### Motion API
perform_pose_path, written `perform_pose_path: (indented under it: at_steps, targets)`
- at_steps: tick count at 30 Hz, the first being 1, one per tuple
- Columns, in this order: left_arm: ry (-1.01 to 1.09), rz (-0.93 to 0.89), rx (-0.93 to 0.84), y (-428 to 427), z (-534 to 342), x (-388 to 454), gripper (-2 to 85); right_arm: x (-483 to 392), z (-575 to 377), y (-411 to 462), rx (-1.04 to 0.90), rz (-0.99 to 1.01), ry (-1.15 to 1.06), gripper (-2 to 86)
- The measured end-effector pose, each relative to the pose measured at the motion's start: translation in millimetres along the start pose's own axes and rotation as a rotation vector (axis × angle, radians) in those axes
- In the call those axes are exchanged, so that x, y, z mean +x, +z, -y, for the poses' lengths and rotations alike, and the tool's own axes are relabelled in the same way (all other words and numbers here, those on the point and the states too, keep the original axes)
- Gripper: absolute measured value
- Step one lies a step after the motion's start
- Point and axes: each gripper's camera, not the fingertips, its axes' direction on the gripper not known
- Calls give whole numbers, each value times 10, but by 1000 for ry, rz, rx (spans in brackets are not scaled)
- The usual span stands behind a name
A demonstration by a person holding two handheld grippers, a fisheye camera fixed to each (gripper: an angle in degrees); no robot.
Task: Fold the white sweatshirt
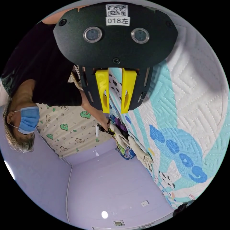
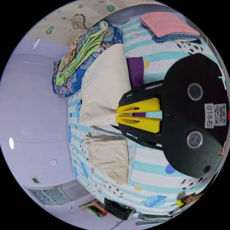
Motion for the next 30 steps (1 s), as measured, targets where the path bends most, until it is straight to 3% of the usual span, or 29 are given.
perform_pose_path:
  at_steps: [4, 11, 13, 21, 25, 28, 30]
  targets:
    - [10, -23, 41, -131, 215, 268, 81, 165, -792, -661, -21, 214, -90, 5]
    - [25, 36, 92, -488, 539, 931, 122, -335, -2881, -1933, -216, 845, -277, 14]
    - [23, 60, 76, -575, 572, 1105, 124, -187, -3181, -2108, -186, 817, -223, 21]
    - [83, 235, -127, -142, 1027, 2010, 151, 1330, -3296, -1947, -16, 302, -4, 99]
    - [55, 326, -198, 361, 1607, 2179, 176, 1606, -3065, -1440, -68, 298, -30, 114]
    - [-52, 390, -297, 686, 1980, 2075, 171, 1724, -2858, -861, -221, 326, -46, 122]
    - [-96, 394, -384, 821, 2077, 2082, 111, 1768, -2841, -486, -397, 523, -32, 78]
